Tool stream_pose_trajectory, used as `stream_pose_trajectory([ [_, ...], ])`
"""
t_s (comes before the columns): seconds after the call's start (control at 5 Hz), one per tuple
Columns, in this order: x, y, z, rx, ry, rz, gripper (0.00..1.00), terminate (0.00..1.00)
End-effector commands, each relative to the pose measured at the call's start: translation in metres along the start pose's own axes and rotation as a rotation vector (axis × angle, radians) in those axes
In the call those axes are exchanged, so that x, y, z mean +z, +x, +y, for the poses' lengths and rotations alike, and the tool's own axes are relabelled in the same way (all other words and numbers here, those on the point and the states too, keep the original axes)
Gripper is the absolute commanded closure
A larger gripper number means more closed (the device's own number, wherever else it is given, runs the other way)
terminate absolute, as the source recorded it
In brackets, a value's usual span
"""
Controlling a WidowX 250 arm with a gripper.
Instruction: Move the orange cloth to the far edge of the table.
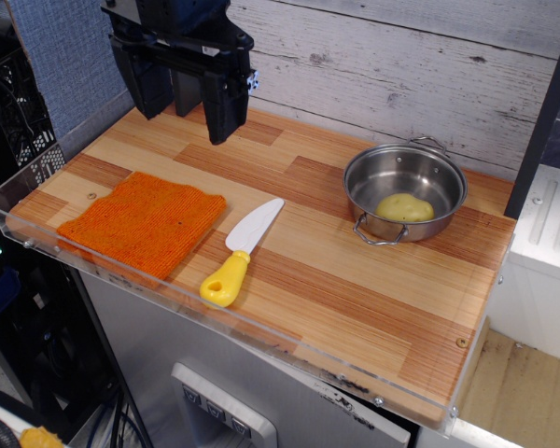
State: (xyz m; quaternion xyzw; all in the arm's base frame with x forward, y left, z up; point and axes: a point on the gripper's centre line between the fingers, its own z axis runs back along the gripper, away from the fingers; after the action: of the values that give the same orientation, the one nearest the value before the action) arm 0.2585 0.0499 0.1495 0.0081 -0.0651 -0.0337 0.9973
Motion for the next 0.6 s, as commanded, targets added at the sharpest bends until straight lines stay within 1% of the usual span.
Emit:
stream_pose_trajectory([
  [0.0,0.000,0.000,0.000,0.000,0.000,0.000,0.00,0.00],
  [0.2,-0.013,-0.017,0.034,-0.028,0.082,0.027,0.00,0.00],
  [0.4,-0.027,-0.033,0.069,-0.030,0.133,0.043,0.00,0.00],
])
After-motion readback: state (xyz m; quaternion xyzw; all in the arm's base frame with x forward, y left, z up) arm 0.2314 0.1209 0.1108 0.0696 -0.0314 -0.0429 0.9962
